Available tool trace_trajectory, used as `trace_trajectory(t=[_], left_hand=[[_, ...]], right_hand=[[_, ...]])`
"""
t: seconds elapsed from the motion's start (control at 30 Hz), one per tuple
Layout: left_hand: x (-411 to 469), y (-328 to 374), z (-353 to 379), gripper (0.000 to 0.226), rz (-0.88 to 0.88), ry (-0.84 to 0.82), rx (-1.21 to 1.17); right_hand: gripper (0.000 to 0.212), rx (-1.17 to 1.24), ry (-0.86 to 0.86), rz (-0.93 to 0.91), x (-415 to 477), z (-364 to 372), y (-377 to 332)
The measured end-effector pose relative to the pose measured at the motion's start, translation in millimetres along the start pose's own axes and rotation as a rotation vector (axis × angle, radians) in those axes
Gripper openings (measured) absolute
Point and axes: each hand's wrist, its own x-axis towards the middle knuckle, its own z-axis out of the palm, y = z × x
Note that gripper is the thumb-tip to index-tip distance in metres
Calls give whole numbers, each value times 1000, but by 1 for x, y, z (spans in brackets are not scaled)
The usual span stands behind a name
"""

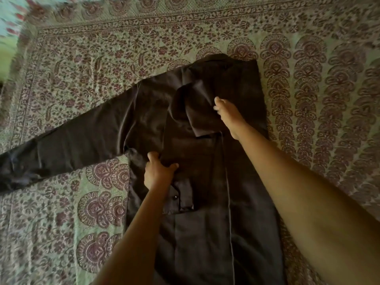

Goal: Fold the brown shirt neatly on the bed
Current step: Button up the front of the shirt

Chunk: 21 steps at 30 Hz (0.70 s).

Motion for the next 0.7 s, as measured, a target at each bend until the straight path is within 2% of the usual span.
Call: trace_trajectory(t=[0.1, 0.23, 0.37, 0.5, 0.6, 0.7], left_hand=[[0, -2, -10, 40, 95, -38, -124], [-24, 7, -39, 21, 506, 122, -129], [-56, 21, -58, 36, 971, 72, 35], [-97, 53, -63, 42, 1371, 29, 422], [-137, 71, -51, 44, 1479, 64, 655], [-165, 80, -25, 41, 1320, -61, 836]], right_hand=[[60, 131, -34, 123, 4, -2, -8], [75, 286, -62, 235, 13, -11, -17], [82, 403, -62, 290, 22, -23, -24], [86, 417, -109, 275, 25, -29, -32], [100, 327, -123, 226, 27, -37, -42], [109, 163, -191, 240, 26, -39, -45]])
